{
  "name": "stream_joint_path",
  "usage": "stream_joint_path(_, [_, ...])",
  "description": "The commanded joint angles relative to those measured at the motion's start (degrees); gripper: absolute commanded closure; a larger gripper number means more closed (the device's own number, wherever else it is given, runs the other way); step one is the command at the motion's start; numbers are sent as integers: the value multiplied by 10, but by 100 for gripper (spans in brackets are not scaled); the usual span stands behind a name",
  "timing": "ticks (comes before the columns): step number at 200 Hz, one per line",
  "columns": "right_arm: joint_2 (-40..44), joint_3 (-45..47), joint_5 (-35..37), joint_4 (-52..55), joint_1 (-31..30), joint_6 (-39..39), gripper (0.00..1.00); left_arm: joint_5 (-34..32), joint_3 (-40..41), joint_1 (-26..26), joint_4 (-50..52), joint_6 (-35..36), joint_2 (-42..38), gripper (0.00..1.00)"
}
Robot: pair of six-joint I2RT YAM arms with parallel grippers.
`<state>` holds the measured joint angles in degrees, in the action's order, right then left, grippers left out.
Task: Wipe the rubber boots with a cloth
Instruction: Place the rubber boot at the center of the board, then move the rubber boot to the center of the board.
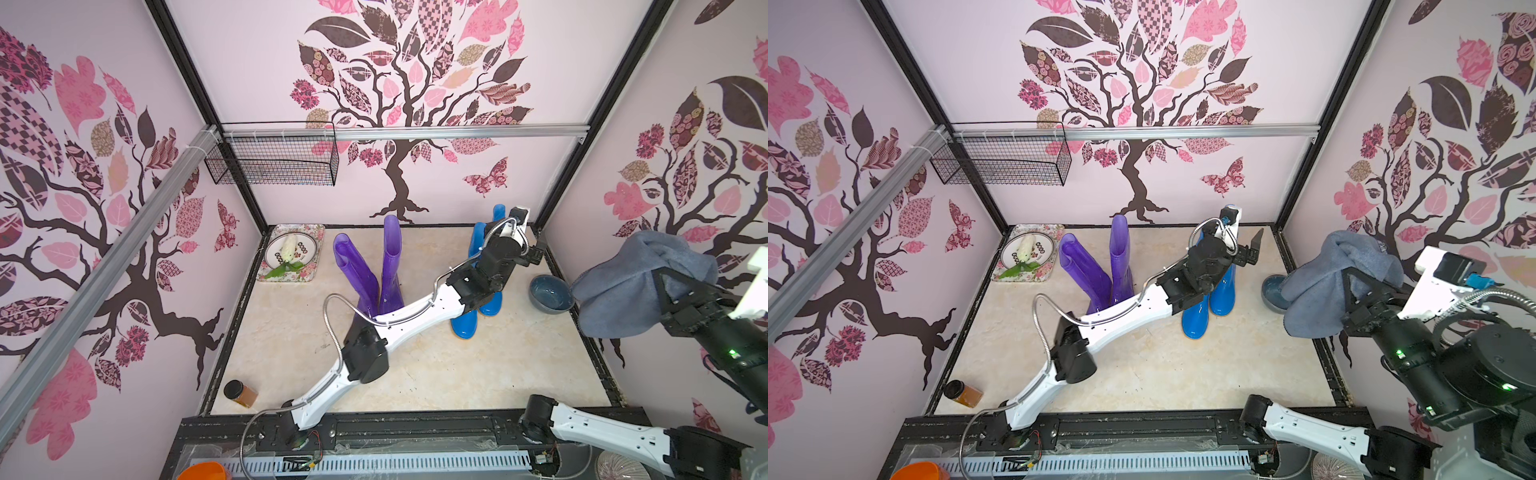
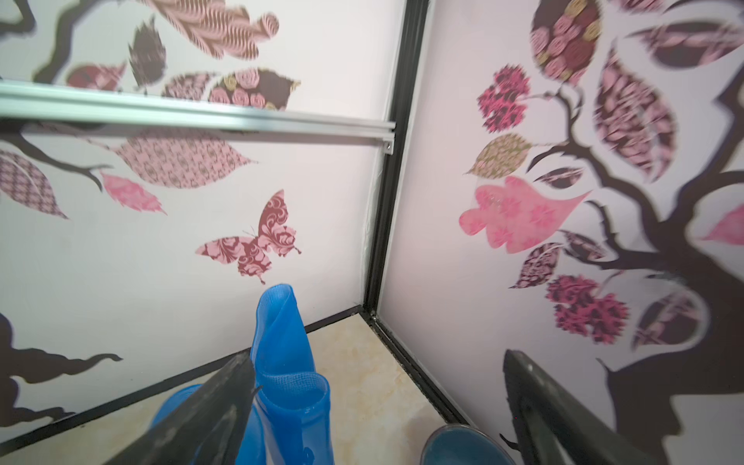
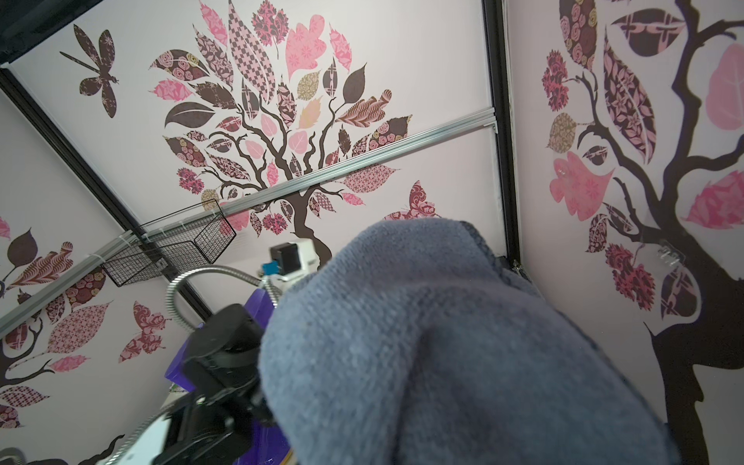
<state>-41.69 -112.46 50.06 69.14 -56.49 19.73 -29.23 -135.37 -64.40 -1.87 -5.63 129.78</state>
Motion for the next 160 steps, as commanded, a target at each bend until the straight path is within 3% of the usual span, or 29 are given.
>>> stream_joint_path(1, [13, 14, -1, 7, 1, 17, 100, -56, 120, -35, 28, 17, -104, 2])
stream_joint_path(26, [13, 28, -13, 20, 1, 34, 100, -83, 332, -37, 23, -46, -221, 2])
stream_joint_path(53, [21, 66, -24, 9, 1, 40, 100, -50, 432, -21, 40, -103, -258, 2])
stream_joint_path(84, [20, 86, -37, 6, 1, 49, 100, -8, 434, -3, 49, -129, -220, 2])
stream_joint_path(142, [18, 78, -37, 18, 1, 51, 100, -15, 374, 46, 64, -116, -135, 3])
stream_joint_path(160, [19, 83, -40, 18, 1, 52, 100, 16, 351, 60, 62, -133, -111, 12])
